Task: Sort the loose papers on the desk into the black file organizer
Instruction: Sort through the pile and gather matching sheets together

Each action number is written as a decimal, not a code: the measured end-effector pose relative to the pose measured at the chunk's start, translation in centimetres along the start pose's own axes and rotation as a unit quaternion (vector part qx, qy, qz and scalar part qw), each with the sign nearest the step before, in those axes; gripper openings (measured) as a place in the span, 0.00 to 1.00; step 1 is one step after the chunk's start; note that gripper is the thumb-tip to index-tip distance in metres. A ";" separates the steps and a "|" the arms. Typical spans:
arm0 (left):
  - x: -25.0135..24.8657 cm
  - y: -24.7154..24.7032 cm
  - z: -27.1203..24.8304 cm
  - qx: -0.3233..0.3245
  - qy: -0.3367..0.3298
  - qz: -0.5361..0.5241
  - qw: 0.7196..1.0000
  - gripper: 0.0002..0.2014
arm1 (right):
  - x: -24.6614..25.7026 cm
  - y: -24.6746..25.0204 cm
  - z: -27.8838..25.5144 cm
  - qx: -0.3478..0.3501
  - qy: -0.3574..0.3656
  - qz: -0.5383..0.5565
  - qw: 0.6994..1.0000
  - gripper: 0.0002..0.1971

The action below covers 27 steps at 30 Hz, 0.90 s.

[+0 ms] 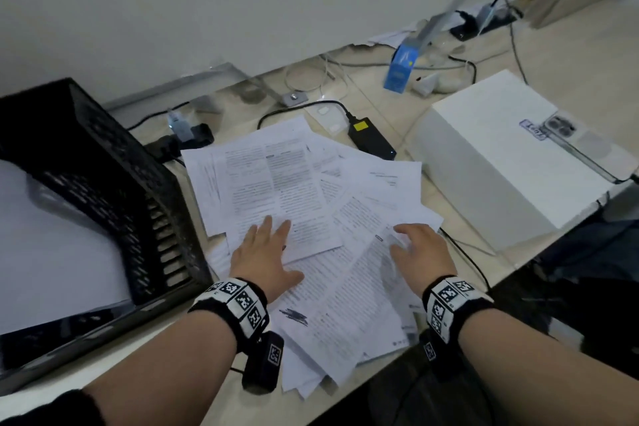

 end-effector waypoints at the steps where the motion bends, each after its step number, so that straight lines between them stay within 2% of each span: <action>1: 0.0 -0.5 0.4 0.010 0.015 0.016 1.000 0.52 | -0.6 -0.1 0.5 0.011 0.006 -0.045 0.999 0.24; 2: 0.3 -0.8 0.4 0.014 0.026 0.022 0.999 0.50 | -0.7 -0.3 0.5 0.026 0.009 -0.084 0.996 0.29; 4: 0.3 -1.1 0.8 0.002 0.037 0.029 0.999 0.40 | -1.9 -0.5 1.1 0.047 0.008 -0.143 0.989 0.35; 7: 0.9 -1.3 1.1 -0.047 0.035 0.020 0.998 0.26 | -3.2 -0.8 2.2 0.052 0.001 -0.185 0.981 0.36; 9: 1.6 -1.2 1.3 -0.087 0.013 -0.026 0.996 0.23 | -3.6 -0.8 2.9 0.057 -0.017 -0.170 0.984 0.34; 11: 1.7 -0.9 1.2 -0.121 -0.038 -0.060 0.990 0.22 | -3.8 -0.5 3.5 0.056 -0.030 -0.152 0.986 0.36; 13: 1.2 -0.7 0.5 -0.135 -0.097 -0.034 0.986 0.20 | -3.8 -0.1 3.8 0.050 -0.035 -0.151 0.987 0.41; 15: 0.8 -0.8 -0.5 -0.113 -0.123 0.007 0.986 0.21 | -3.6 0.2 4.0 0.050 -0.037 -0.153 0.986 0.41; 17: 0.7 -1.2 -1.5 -0.067 -0.115 0.027 0.991 0.20 | -3.3 0.3 4.2 0.055 -0.036 -0.151 0.986 0.37; 20: 0.3 -1.3 -2.5 -0.040 -0.116 0.049 0.991 0.20 | -3.1 0.4 4.6 0.056 -0.032 -0.116 0.991 0.17; 22: 0.2 -1.4 -3.2 -0.027 -0.109 0.044 0.993 0.24 | -3.0 0.4 4.7 0.055 -0.033 -0.081 0.995 0.07; 24: 0.1 -1.9 -3.6 0.000 -0.107 0.046 0.993 0.32 | -3.4 0.5 4.9 0.062 -0.054 -0.014 0.997 0.05; 27: 0.0 -3.1 -4.0 0.059 -0.114 0.070 0.989 0.41 | -4.2 0.9 5.2 0.036 -0.091 0.130 0.987 0.04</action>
Point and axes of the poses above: each hand's wrist, its own z-axis towards the middle knuckle, its own y-axis out of the back of the hand, x = y × z, the point moved 6 cm from there along z, towards the middle knuckle, and after that the axes turned 12 degrees about -y, right-handed, at the moved point
